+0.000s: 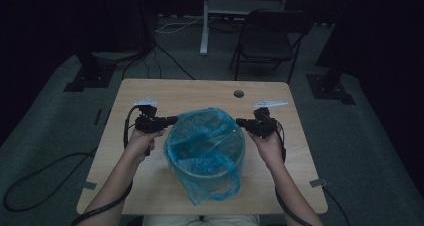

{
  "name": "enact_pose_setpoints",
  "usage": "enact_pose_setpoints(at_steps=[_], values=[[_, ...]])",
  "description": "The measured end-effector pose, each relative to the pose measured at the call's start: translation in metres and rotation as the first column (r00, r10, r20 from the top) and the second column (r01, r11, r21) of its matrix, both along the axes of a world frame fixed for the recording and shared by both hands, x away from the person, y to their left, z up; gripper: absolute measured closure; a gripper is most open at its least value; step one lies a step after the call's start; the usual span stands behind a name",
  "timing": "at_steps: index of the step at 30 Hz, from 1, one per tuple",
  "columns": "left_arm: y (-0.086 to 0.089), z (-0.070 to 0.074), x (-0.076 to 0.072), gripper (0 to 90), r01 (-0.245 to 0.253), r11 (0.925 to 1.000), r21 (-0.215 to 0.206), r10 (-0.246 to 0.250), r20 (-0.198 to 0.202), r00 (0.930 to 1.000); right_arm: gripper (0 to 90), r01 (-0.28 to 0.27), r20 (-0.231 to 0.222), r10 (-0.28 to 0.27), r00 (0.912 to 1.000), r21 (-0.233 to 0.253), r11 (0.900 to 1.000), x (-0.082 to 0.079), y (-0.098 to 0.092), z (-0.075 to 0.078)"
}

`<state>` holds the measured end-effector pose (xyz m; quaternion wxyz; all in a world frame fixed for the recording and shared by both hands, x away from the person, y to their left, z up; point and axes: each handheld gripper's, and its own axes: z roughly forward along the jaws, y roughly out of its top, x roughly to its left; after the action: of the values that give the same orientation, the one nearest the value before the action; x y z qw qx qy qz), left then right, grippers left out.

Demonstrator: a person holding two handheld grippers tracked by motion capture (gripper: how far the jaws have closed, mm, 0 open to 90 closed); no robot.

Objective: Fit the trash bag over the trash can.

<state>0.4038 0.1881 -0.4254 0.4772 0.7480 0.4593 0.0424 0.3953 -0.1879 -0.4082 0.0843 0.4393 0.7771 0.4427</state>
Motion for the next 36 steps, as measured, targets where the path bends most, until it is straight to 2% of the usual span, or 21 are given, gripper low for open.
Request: enact_pose_setpoints(at_steps=[1,3,5,9,13,15,16,19,21,24,26,29,31,33,36], values=[[0.002,-0.006,0.003,90.0,-0.002,0.9999,-0.014,0.001,-0.026,0.9997,90.0,0.007,-0.013,-0.007,0.9999,0.002,1.000,0.003,0.000,-0.005],[0.004,-0.020,0.007,90.0,-0.014,0.9998,0.011,0.015,-0.062,0.9980,90.0,0.026,-0.037,-0.026,0.9990,0.009,1.000,0.009,-0.003,-0.015],[0.004,-0.034,0.009,89.8,-0.014,0.9995,0.029,0.017,-0.100,0.9949,90.0,0.032,-0.068,-0.030,0.9972,0.039,0.999,0.014,-0.008,-0.027],[-0.001,-0.060,0.010,89.8,-0.005,0.9971,0.076,0.017,-0.151,0.9883,90.0,0.056,-0.115,-0.054,0.9919,0.011,0.998,0.021,-0.008,-0.051],[-0.002,-0.075,0.009,89.7,0.004,0.9965,0.084,0.011,-0.181,0.9833,90.0,0.071,-0.150,-0.071,0.9862,-0.007,0.997,0.026,-0.007,-0.075],[-0.002,-0.078,0.007,89.4,0.005,0.9960,0.090,0.012,-0.188,0.9822,90.0,0.073,-0.161,-0.074,0.9843,-0.011,0.997,0.027,-0.007,-0.081],[-0.001,-0.080,0.006,89.1,0.007,0.9956,0.093,0.011,-0.187,0.9823,90.0,0.078,-0.174,-0.081,0.9814,-0.027,0.997,0.028,-0.006,-0.088],[0.002,-0.081,0.002,84.6,0.020,0.9961,0.086,-0.004,-0.180,0.9836,88.9,0.081,-0.193,-0.081,0.9777,-0.011,0.997,0.029,-0.006,-0.097],[0.006,-0.079,-0.003,77.4,0.007,0.9941,0.108,0.009,-0.149,0.9888,75.9,0.094,-0.181,-0.092,0.9791,0.003,0.996,0.026,-0.008,-0.096],[0.022,-0.070,-0.012,58.1,-0.041,0.9946,0.096,0.050,-0.100,0.9937,65.2,0.114,-0.135,-0.111,0.9846,0.016,0.993,0.017,-0.020,-0.081],[0.031,-0.064,-0.021,47.9,-0.040,0.9942,0.100,0.047,-0.068,0.9966,57.8,0.124,-0.107,-0.121,0.9869,0.015,0.992,0.010,-0.029,-0.071],[0.047,-0.056,-0.037,39.4,-0.027,0.9939,0.107,0.031,-0.035,0.9989,51.9,0.138,-0.053,-0.136,0.9893,0.045,0.989,-0.009,-0.047,-0.051],[0.056,-0.052,-0.046,39.2,-0.022,0.9942,0.105,0.025,-0.023,0.9994,47.4,0.135,-0.029,-0.134,0.9906,0.070,0.988,-0.021,-0.055,-0.041],[0.066,-0.049,-0.057,37.6,-0.009,0.9965,0.083,0.009,-0.005,0.9999,44.3,0.125,-0.005,-0.125,0.9921,0.084,0.989,-0.037,-0.062,-0.033],[0.075,-0.045,-0.075,35.4,0.024,0.9990,0.038,-0.025,0.018,0.9995,41.0,0.083,0.001,-0.084,0.9965,0.109,0.991,-0.064,-0.068,-0.028]])
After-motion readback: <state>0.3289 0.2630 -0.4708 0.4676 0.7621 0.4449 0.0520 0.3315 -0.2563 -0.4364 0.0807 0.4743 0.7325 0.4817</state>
